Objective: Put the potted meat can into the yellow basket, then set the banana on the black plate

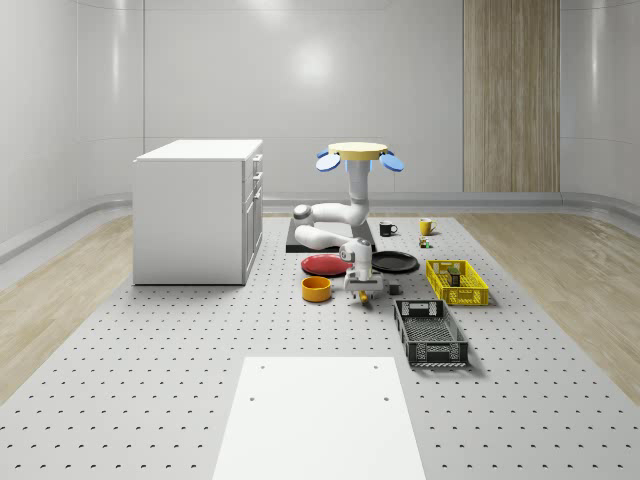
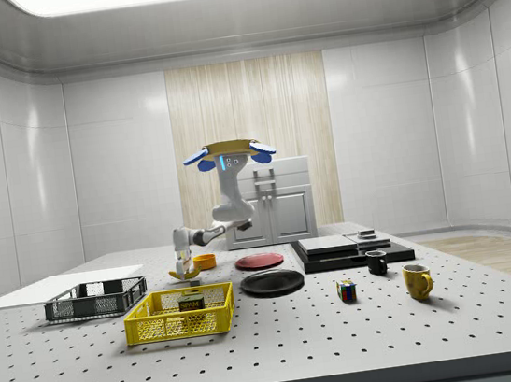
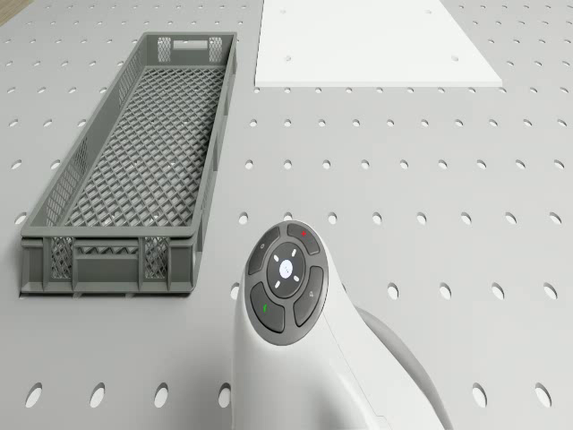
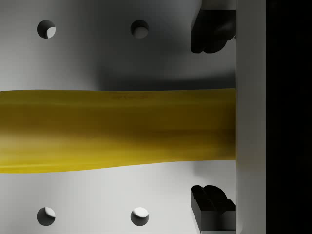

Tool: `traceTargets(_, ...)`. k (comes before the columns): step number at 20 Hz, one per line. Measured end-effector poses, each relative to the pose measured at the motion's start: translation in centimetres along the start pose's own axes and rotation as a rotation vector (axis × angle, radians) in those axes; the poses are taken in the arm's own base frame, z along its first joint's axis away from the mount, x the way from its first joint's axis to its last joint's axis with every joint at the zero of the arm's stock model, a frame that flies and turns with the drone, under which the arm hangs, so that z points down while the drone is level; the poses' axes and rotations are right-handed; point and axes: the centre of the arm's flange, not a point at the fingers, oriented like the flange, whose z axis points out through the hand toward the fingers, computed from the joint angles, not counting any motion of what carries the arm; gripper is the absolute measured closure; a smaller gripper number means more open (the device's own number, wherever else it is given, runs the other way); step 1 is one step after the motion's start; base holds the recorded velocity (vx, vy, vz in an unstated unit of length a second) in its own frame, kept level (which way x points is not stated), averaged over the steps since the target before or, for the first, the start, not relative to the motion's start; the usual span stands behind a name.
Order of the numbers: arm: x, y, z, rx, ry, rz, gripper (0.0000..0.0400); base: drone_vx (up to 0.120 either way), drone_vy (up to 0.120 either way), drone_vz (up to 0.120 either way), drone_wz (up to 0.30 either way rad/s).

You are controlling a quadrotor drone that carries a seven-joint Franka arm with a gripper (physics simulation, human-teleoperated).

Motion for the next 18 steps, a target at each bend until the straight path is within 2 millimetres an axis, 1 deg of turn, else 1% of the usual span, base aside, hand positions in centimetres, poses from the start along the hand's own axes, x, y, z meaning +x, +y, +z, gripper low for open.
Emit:
traceTargets(1,0.0,0.0,0.0,0.000,0.000,0.000,0.0020,0.000,0.000,0.000,0.000)
traceTargets(2,0.0,0.0,0.0,0.000,0.000,0.000,0.0071,0.000,0.000,0.000,0.000)
traceTargets(3,0.0,0.0,0.1,0.000,0.000,0.000,0.0110,0.000,0.000,0.000,0.000)
traceTargets(4,0.1,0.0,0.1,0.000,0.000,0.000,0.0141,0.000,0.000,0.000,0.000)
traceTargets(5,0.1,0.0,0.1,0.000,0.000,0.000,0.0165,0.000,0.000,0.000,0.000)
traceTargets(7,0.1,0.0,0.1,0.000,0.000,0.000,0.0199,0.000,0.000,0.000,0.000)
traceTargets(8,0.1,0.0,0.1,0.000,0.000,0.000,0.0206,0.000,0.000,0.000,0.000)
traceTargets(12,0.1,0.0,0.0,-0.002,0.003,-0.007,0.0209,0.000,0.000,0.000,0.000)
traceTargets(15,0.1,0.0,-0.7,-0.002,0.005,-0.015,0.0210,0.000,0.000,0.000,0.000)
traceTargets(18,0.1,0.0,-1.7,-0.002,0.005,-0.018,0.0211,0.000,0.000,0.107,0.000)
